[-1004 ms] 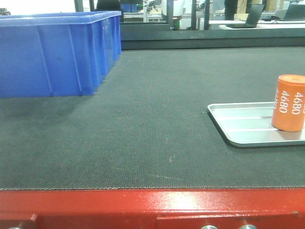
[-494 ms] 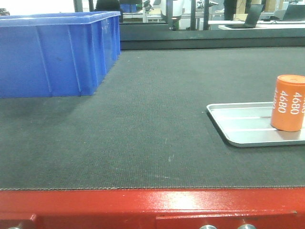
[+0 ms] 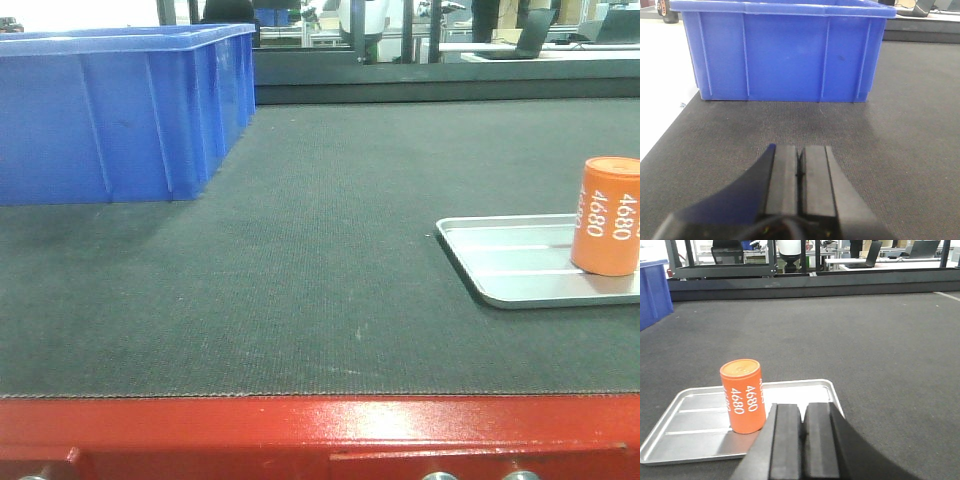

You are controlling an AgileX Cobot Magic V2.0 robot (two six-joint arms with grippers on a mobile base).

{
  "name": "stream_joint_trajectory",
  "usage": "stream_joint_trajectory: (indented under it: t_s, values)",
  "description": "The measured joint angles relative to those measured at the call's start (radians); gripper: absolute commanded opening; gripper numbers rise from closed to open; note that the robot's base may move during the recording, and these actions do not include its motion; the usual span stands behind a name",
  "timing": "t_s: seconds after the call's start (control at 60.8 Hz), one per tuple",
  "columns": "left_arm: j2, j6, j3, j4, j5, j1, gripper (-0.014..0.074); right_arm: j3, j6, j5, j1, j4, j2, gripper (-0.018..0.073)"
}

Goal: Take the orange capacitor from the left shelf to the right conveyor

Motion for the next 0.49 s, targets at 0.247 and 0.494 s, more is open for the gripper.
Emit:
stream_joint_trajectory:
  t_s: [0.247, 0.494]
  values:
    - [0.000, 0.000, 0.000, 0.000, 0.000, 0.000, -0.0127, 0.000, 0.000, 0.000, -0.001, 0.000, 0.000, 0.0057]
    - [0.000, 0.000, 0.000, 0.000, 0.000, 0.000, -0.0127, 0.000, 0.000, 0.000, -0.001, 0.000, 0.000, 0.0057]
